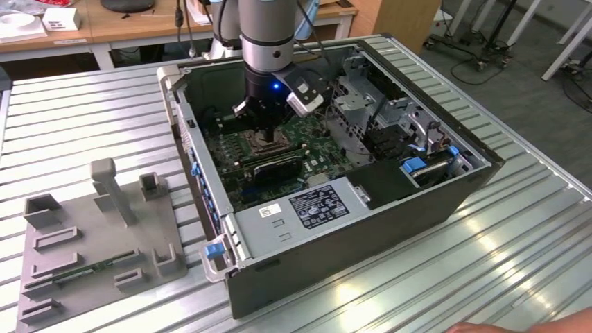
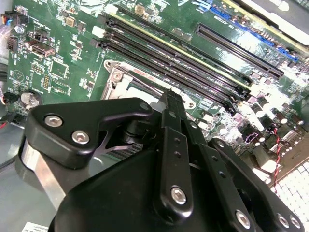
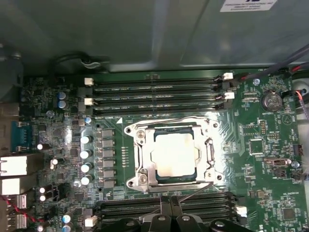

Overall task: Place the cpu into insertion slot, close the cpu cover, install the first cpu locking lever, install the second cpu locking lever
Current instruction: 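Install the second cpu locking lever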

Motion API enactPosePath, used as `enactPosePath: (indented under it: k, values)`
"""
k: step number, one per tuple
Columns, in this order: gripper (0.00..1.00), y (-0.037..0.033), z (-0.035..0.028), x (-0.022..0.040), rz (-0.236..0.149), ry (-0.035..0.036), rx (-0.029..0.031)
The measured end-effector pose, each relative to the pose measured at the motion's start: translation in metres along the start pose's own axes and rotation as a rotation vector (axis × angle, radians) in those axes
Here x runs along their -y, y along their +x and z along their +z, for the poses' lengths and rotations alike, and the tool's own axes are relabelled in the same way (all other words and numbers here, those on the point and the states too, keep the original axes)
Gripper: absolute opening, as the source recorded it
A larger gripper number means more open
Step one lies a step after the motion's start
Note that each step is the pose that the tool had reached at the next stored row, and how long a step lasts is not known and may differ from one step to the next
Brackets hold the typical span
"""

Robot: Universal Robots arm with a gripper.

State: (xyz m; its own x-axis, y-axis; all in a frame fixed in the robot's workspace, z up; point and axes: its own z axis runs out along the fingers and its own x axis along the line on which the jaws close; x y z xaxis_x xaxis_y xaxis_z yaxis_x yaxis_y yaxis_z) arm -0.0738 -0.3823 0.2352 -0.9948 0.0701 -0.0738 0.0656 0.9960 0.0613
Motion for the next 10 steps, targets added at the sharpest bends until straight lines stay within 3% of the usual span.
enactPosePath:
  k: [10]
  values:
    - [0.11,0.0039,0.0031,0.0005,0.000,0.0016,-0.0003]
